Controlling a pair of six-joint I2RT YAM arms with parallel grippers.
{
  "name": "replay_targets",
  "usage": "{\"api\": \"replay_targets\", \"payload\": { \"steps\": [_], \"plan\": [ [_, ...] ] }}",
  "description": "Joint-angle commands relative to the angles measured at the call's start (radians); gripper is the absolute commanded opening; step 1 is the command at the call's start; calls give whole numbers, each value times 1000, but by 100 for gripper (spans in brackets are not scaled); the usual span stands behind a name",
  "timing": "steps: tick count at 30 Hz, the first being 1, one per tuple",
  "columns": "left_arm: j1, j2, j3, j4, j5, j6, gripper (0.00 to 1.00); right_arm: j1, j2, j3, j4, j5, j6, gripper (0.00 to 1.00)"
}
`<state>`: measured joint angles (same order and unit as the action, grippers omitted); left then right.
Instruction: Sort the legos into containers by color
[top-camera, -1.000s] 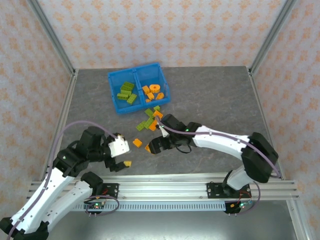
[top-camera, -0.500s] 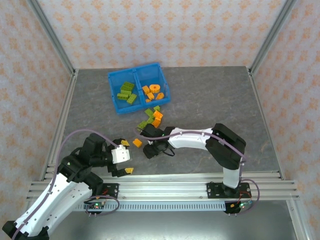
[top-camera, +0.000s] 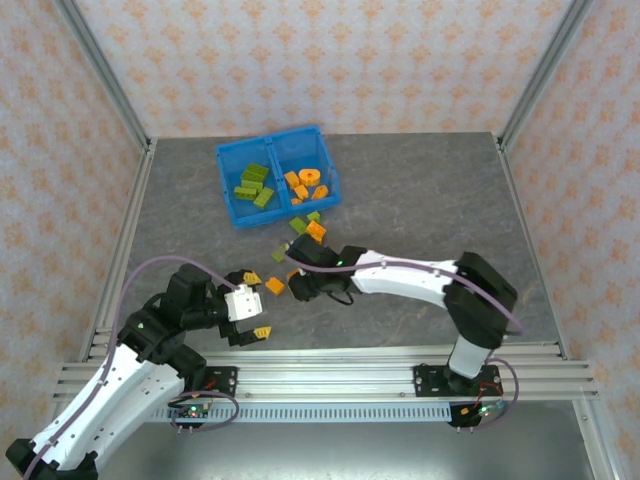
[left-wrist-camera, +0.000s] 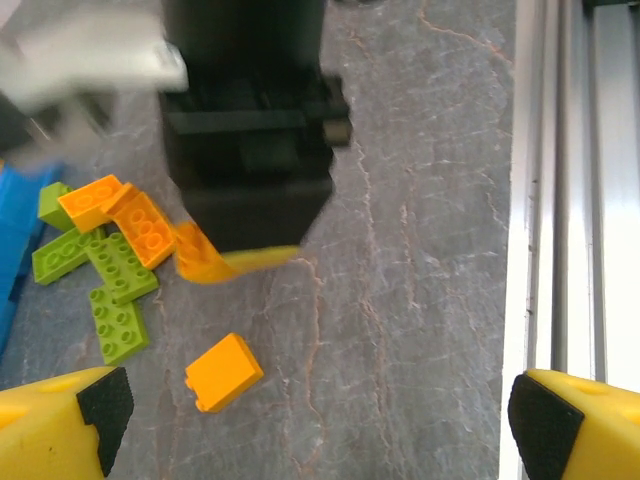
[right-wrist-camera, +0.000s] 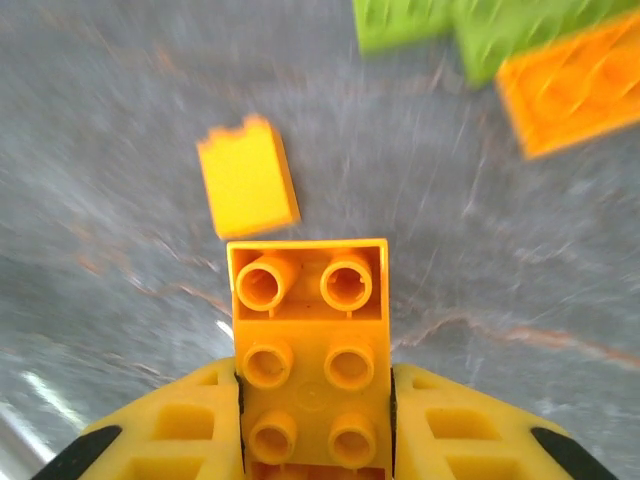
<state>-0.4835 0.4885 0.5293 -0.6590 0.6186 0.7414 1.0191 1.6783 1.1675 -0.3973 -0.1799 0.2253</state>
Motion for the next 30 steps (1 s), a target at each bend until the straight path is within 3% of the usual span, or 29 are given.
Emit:
{"api": "replay_targets", "payload": {
  "steps": [1, 6, 14, 22, 26, 30],
  "plan": [
    [3, -7, -21, 73, -27, -31, 100, -71, -86, 34, 84, 31, 38, 27],
    [5, 0, -17, 119, -53, -75, 100, -199, -36, 128, 151, 87, 12, 27],
    [9, -62, -24, 168, -167, -164, 100, -363, 320, 542, 113, 79, 0, 27],
    [10, -102, -44, 169, -163, -142, 100, -395, 675, 940, -66, 65, 22, 29],
    [11, -103, -46, 174, -157, -142, 100, -402, 763, 1068, -130, 70, 28, 32],
    [11, -108, -46, 169, -163, -140, 100, -405, 783, 1142, -190, 77, 35, 43]
  ]
}}
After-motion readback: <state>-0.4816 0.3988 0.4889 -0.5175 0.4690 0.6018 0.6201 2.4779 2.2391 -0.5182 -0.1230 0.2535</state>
